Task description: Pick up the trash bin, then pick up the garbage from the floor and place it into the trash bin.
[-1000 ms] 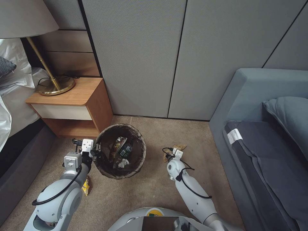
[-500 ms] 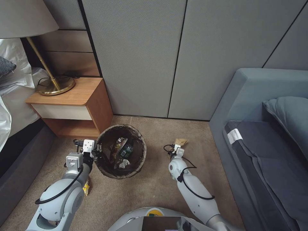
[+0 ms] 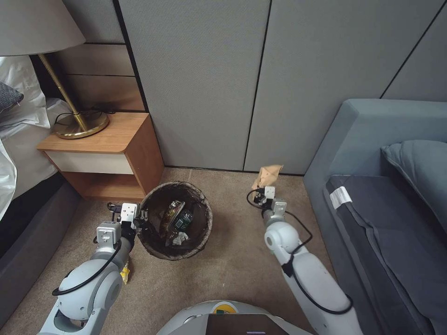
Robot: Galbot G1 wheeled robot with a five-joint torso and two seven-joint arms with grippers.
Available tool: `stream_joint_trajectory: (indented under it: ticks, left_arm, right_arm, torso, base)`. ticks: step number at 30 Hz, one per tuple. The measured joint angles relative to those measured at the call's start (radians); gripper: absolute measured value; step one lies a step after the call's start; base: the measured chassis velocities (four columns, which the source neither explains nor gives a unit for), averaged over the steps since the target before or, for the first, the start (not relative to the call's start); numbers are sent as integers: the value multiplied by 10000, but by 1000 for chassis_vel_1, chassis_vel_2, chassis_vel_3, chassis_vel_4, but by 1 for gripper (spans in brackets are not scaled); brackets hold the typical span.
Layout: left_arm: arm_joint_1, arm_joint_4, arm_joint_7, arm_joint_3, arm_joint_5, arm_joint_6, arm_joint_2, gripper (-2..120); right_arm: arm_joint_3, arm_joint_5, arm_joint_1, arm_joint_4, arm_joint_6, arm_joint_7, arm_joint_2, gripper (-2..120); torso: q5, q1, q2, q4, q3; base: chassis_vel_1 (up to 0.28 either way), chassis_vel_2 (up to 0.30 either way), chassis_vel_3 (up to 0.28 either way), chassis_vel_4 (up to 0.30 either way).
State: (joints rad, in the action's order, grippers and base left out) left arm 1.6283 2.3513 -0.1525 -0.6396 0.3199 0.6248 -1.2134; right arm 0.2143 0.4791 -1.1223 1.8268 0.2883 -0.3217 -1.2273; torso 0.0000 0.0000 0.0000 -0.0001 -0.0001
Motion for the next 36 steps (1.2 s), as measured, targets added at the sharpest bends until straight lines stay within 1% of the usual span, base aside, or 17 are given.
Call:
stream_joint_trajectory:
  ticks: [1, 2, 4, 5, 9, 10, 13, 17, 22, 25, 26, 28, 29, 32, 33, 35, 36]
  left_arm:
    - [-6, -21, -38, 21, 1, 31, 0, 3]
    - [-6, -21, -38, 21, 1, 31, 0, 3]
    - [-16, -32, -90, 54, 61, 78, 39, 3]
    - [-16, -32, -90, 54, 61, 78, 39, 3]
    - [-46, -27, -152, 58, 267, 148, 186, 3]
    - [-46, -27, -152, 58, 267, 148, 186, 3]
    - [-88, -35, -193, 68, 305, 194, 212, 3]
    - [-136, -49, -320, 135, 330, 297, 212, 3]
    - [-157, -26, -467, 165, 683, 397, 215, 3]
    - [-168, 2, -541, 185, 847, 460, 218, 3]
    - [-168, 2, -541, 185, 847, 460, 218, 3]
    - [-170, 21, -551, 190, 863, 471, 218, 3]
    - [-170, 21, -551, 190, 863, 471, 218, 3]
    - [-170, 66, -561, 190, 875, 484, 221, 3]
    - [-170, 66, -561, 190, 875, 484, 221, 3]
    - [-167, 90, -566, 189, 875, 487, 195, 3]
    - [-167, 90, -566, 189, 875, 487, 195, 3]
  right_arm:
    - [-2, 64, -72, 409, 108, 134, 169, 0]
    - [-2, 64, -72, 409, 108, 134, 169, 0]
    - [-79, 287, -155, 1414, 339, 448, 696, 0]
    - [-79, 287, -155, 1414, 339, 448, 696, 0]
    - [-468, 1170, -50, 3231, 895, 796, 1880, 0]
    - [-468, 1170, -50, 3231, 895, 796, 1880, 0]
    - [-811, 1761, 162, 3949, 1173, 1200, 2497, 0]
    - [-1141, 2319, 535, 4351, 1392, 1616, 2868, 0]
    - [-1634, 2658, 850, 4589, 1615, 1988, 3102, 0]
    - [-2549, 2738, 1148, 4751, 1808, 2060, 3193, 0]
    - [-2549, 2738, 1148, 4751, 1808, 2060, 3193, 0]
    - [-3345, 2758, 1452, 4820, 1950, 2000, 3173, 0]
    - [-3345, 2758, 1452, 4820, 1950, 2000, 3173, 0]
    - [-4423, 2899, 1978, 4816, 2106, 1731, 3018, 0]
    - [-4423, 2899, 1978, 4816, 2106, 1731, 3018, 0]
    - [-5049, 2915, 2271, 4723, 2212, 1596, 2926, 0]
    - [-5049, 2915, 2271, 4723, 2212, 1596, 2926, 0]
  torso:
    - [0, 0, 0, 1, 0]
    - [0, 0, 0, 1, 0]
    - [3, 0, 0, 1, 0]
    - [3, 0, 0, 1, 0]
    - [0, 0, 0, 1, 0]
    - [0, 0, 0, 1, 0]
    - [1, 0, 0, 1, 0]
    - [0, 0, 0, 2, 0]
    - [0, 0, 0, 1, 0]
    - [0, 0, 0, 1, 0]
    - [0, 0, 0, 1, 0]
    - [-1, 0, 0, 1, 0]
    - [-1, 0, 0, 1, 0]
    - [-1, 0, 0, 3, 1]
    - [-1, 0, 0, 3, 1]
    - [-2, 0, 0, 2, 0]
    - [-2, 0, 0, 2, 0]
  base:
    - [0, 0, 0, 0]
    - [0, 0, 0, 0]
    - [0, 0, 0, 0]
    - [0, 0, 0, 0]
    - [0, 0, 0, 0]
    - [0, 0, 0, 0]
    - [0, 0, 0, 0]
    - [0, 0, 0, 0]
    - [0, 0, 0, 0]
    - [0, 0, 0, 0]
    - [0, 0, 0, 0]
    - [0, 0, 0, 0]
    - [0, 0, 0, 0]
    - [0, 0, 0, 0]
    - [0, 0, 0, 0]
    - [0, 0, 0, 0]
    - [0, 0, 0, 0]
